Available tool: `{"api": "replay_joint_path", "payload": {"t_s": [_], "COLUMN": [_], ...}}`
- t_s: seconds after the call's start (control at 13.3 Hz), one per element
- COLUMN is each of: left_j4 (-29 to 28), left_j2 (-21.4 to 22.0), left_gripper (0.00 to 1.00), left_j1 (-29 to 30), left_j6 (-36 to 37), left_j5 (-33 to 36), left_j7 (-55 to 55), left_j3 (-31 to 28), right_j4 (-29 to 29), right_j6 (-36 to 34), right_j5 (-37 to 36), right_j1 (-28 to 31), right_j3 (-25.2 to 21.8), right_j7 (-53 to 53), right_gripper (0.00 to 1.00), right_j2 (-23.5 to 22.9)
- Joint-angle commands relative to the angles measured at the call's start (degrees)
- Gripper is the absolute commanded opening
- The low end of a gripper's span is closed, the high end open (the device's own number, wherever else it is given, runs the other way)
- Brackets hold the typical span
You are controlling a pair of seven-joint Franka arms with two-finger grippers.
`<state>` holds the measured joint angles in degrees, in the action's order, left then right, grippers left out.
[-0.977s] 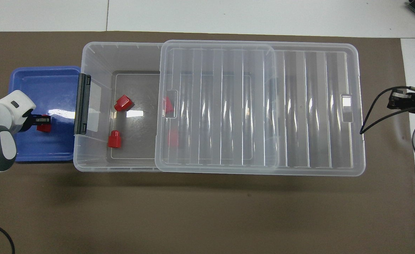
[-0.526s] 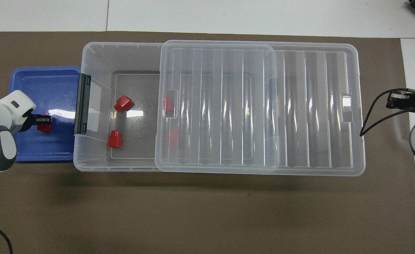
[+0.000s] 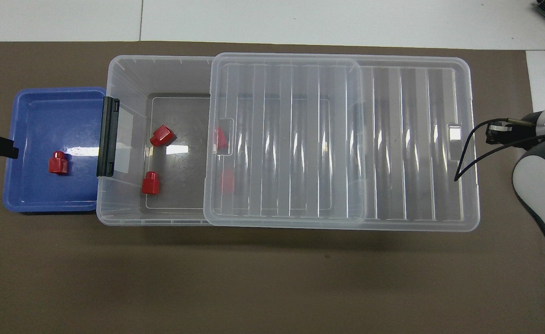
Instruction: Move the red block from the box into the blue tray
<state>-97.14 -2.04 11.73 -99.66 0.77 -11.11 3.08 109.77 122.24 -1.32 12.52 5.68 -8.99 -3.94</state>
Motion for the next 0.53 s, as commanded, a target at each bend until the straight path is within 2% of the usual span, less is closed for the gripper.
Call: {"api": "replay_joint_path", "payload": {"t_s": [0.0,0.15,0.3,0.45], "left_j4": [0.10,-0.24,-1.65,-4.81], "left_j2": [6.05,9.93,10.65,12.05], "left_gripper": [1.00,1.00,1.00,1.00], "left_j1": [-2.49,-4.68,-9.50,-12.16], "left_j6": [4.80,10.25,10.10,6.16], "left_j5": [-0.34,-0.42,-0.42,-0.34], "left_j7": [4.07,8.70,10.93,11.28], "left_j3": [-0.18,1.39,2.80,2.81], "right_j4": [1.06,1.06,1.06,1.06], "right_j6": [0.81,0.28,0.10,0.10], "right_j5": [0.18,0.26,0.53,0.53], "right_j1": [-1.44,-2.23,-2.23,-2.67], "right_j3": [0.30,0.30,0.30,0.30], "right_j7": [0.55,0.47,0.55,0.47], "right_gripper": [0.00,0.00,0.00,0.00], "right_j2": [0.34,0.43,0.51,0.51]}}
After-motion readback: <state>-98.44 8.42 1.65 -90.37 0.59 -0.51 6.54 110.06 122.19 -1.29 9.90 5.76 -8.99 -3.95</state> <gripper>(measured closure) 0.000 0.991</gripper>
